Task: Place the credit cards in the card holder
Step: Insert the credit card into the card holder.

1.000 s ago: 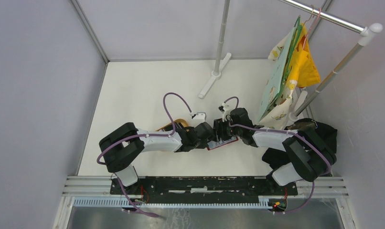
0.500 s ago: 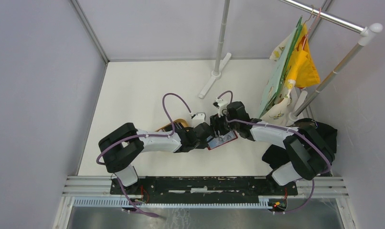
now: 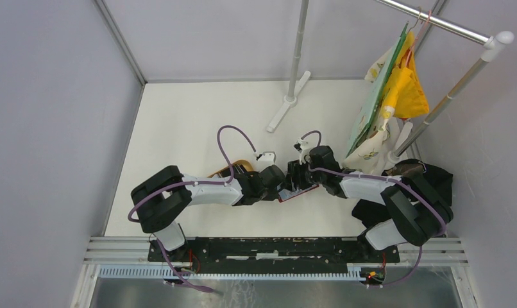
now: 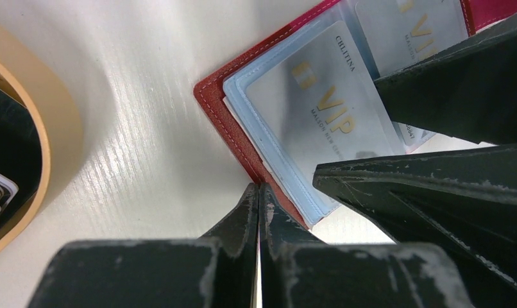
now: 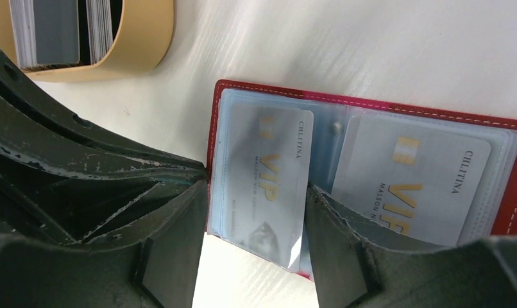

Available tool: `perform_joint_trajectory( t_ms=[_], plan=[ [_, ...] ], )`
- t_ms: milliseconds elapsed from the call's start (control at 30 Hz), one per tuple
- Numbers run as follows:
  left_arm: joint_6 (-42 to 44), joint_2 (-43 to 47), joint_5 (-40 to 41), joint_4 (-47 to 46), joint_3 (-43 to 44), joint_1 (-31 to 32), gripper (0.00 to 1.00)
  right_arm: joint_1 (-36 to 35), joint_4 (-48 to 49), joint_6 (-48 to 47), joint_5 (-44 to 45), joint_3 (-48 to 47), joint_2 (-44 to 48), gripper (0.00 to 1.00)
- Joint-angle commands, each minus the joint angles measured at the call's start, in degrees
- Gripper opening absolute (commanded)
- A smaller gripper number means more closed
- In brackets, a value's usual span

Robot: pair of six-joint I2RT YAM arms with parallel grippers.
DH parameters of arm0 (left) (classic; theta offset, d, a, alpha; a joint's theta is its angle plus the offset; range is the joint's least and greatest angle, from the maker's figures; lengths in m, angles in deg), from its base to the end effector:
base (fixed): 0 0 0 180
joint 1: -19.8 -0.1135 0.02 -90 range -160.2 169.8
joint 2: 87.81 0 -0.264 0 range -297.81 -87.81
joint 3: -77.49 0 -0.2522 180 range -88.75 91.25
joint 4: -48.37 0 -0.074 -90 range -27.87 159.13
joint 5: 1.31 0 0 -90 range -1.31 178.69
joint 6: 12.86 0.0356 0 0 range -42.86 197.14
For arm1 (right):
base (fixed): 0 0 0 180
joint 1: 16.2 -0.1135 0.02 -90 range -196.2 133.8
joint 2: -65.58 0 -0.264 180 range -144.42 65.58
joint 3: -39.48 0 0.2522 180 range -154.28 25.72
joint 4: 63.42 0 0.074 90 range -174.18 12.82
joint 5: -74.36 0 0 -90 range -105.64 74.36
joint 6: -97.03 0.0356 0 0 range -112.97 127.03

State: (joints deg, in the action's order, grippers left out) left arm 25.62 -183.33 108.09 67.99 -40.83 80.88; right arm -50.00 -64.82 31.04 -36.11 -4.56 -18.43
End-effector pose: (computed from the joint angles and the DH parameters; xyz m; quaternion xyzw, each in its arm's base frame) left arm 0.1646 -0.2734 0.1494 0.0254 0.9372 -0.1683 0.3046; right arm 0.2144 0.1585 0.1431 -0.1494 0.8873 0.3376 0.2765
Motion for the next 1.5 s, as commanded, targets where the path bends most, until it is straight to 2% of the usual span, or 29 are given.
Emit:
perform_joint_trajectory(
  t_ms=[0,267,567,933,1100,1467],
  plan=[
    [0.75,1.36,0.83,-1.32,-0.11,-0.37,0.02,-0.67,2.43,4.65,-1.09,0.99,0.95,0.61],
    [0.46,1.76,1.00,-1.05,-0.19,-0.36,0.02,-2.59,0.22,3.86,-2.74,-1.08,1.17,0.61],
    [1.91,5.75,2.94,0.85,-1.30,-0.36,0.04,-2.24,-2.98,-4.71,3.42,-4.37,1.53,0.66],
    [3.71,10.27,3.89,1.60,-2.60,-0.36,0.06,-1.86,-4.99,-7.43,2.70,-6.83,1.11,0.68],
    [3.95,11.14,3.77,0.62,-3.35,-0.37,0.06,-1.10,-5.24,-7.78,2.44,-7.07,1.80,0.65],
    [3.81,10.65,3.52,-0.44,-4.21,-0.41,0.06,-1.47,-5.34,-6.09,-0.26,-6.47,-2.76,0.62]
  ],
)
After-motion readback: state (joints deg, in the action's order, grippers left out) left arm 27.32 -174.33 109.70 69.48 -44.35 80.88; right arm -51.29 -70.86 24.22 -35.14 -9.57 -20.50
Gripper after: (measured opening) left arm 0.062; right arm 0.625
